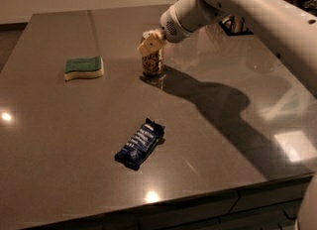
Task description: Knock orange can over
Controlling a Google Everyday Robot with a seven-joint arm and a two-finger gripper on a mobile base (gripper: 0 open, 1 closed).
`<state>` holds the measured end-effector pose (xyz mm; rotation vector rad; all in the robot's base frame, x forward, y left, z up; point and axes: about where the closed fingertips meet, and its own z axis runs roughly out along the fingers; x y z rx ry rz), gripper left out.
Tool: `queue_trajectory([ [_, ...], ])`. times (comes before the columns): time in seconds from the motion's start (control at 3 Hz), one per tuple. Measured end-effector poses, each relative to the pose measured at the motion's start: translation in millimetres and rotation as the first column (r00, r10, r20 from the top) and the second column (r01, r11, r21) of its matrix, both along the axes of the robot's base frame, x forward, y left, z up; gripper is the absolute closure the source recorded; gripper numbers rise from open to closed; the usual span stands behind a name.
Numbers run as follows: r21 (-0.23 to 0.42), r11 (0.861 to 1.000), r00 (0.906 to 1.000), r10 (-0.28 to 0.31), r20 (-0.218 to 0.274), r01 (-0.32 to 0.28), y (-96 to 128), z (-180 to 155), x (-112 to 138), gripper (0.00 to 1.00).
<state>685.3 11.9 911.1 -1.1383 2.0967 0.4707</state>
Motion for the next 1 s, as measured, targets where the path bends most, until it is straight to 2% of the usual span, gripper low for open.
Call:
queue_trajectory([
  [0.33, -0.054, 0.998, 0.9989, 0.045, 0.017, -0.044, -4.7, 23.2, -13.0, 0.85],
  [0.67, -0.239, 0.959, 0.9884, 0.149, -0.027, -0.152, -12.5, 41.2, -51.7, 1.0],
  [1.0, -0.381, 0.894, 0.9713, 0.223, -0.081, -0.237, -14.5, 44.4, -77.7, 1.0],
])
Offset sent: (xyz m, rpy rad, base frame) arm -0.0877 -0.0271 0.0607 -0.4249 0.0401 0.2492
